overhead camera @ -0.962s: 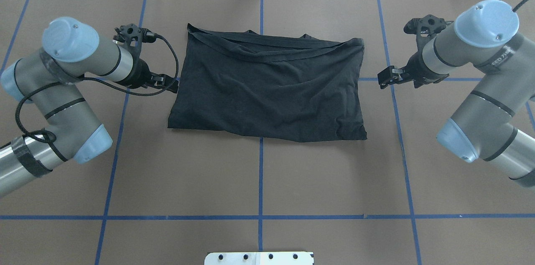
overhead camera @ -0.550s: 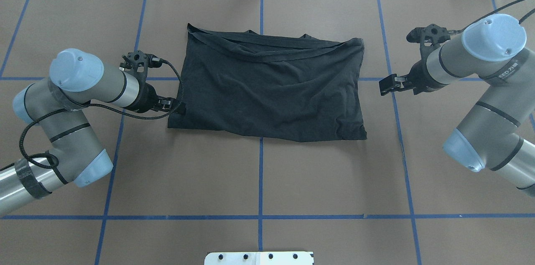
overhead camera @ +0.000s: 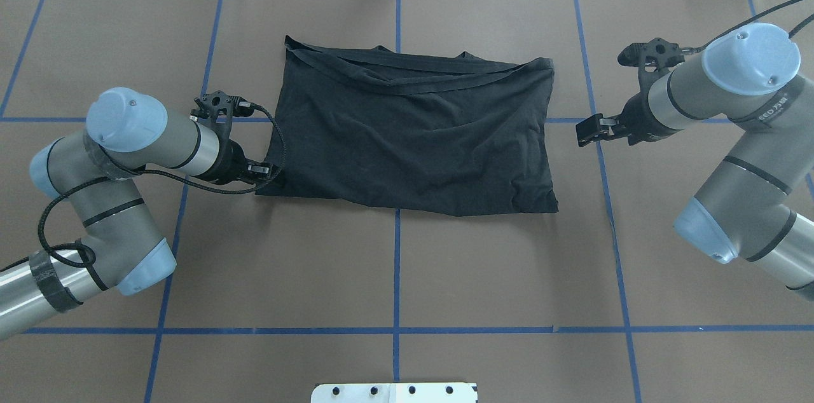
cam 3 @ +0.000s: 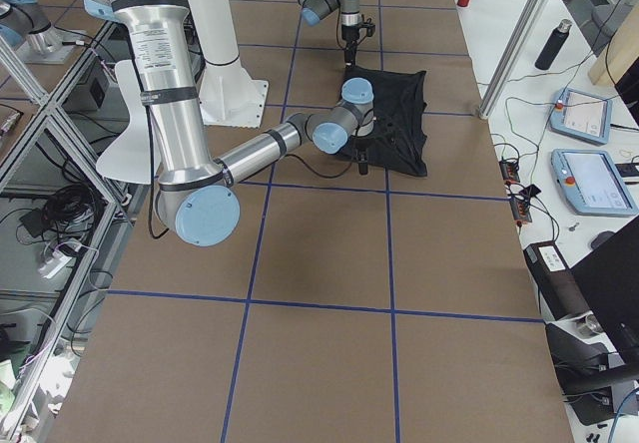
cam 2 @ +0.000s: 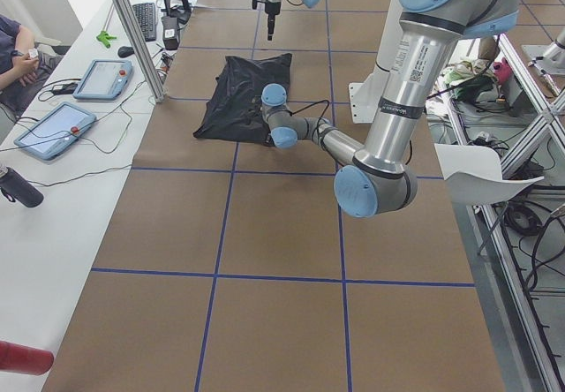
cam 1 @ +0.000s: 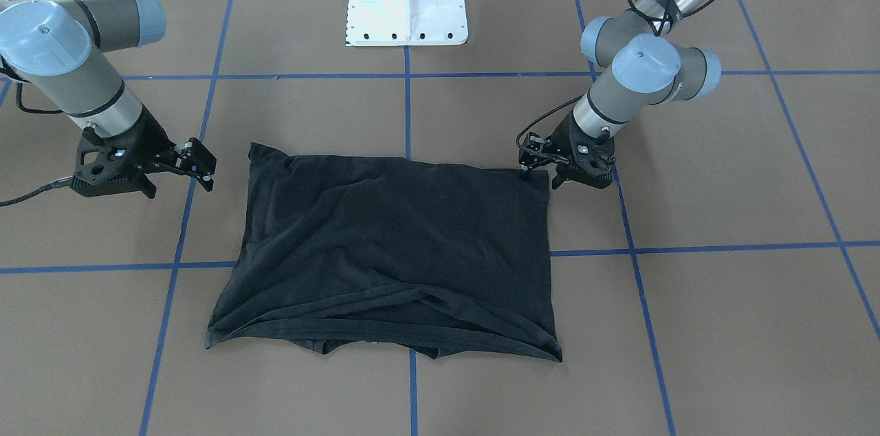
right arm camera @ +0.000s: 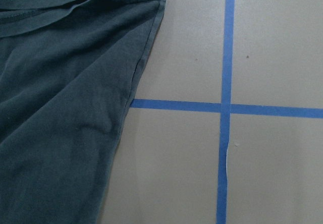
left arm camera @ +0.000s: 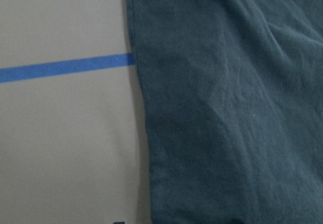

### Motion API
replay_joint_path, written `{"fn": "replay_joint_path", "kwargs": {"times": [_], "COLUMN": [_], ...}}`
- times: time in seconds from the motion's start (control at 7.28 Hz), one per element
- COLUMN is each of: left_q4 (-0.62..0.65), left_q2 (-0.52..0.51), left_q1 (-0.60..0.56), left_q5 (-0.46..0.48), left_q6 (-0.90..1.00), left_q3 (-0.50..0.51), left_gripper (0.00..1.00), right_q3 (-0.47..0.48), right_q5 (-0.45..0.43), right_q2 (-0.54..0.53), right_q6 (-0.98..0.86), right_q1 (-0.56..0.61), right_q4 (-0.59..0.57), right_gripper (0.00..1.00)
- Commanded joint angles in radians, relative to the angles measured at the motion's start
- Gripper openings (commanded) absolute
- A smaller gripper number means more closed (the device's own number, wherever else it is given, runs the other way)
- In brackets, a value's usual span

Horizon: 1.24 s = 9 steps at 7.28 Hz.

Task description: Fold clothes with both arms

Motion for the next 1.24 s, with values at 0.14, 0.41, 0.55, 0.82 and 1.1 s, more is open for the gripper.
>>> {"fn": "replay_joint_path", "kwargs": {"times": [0.14,0.41,0.55,0.82,1.1], "left_q4": [0.001,0.002,0.007,0.014,0.051], "left_q2": [-0.001,-0.003,-0.003,-0.003,-0.017], "left_q1": [0.017,0.033,0.033,0.019,-0.091], "left_q5": [-0.002,-0.002,-0.002,0.004,0.01], "left_q6": [-0.057,-0.089,-0.091,-0.071,0.052], "left_q3": [-0.01,-0.03,-0.048,-0.041,0.004], "left_gripper": [0.24,0.0,0.0,0.0,0.0], "right_q3": [0.001,0.001,0.001,0.002,0.009], "right_q5": [-0.001,0.0,0.001,0.001,0.004], "right_q2": [0.0,0.0,0.0,0.003,0.012], "right_q6": [0.0,0.0,0.0,0.006,0.028], "right_q1": [0.001,0.001,-0.001,-0.003,-0.009], "right_q4": [0.0,0.0,0.0,0.0,0.002], "right_gripper": [1.0,1.0,1.0,1.0,1.0]}}
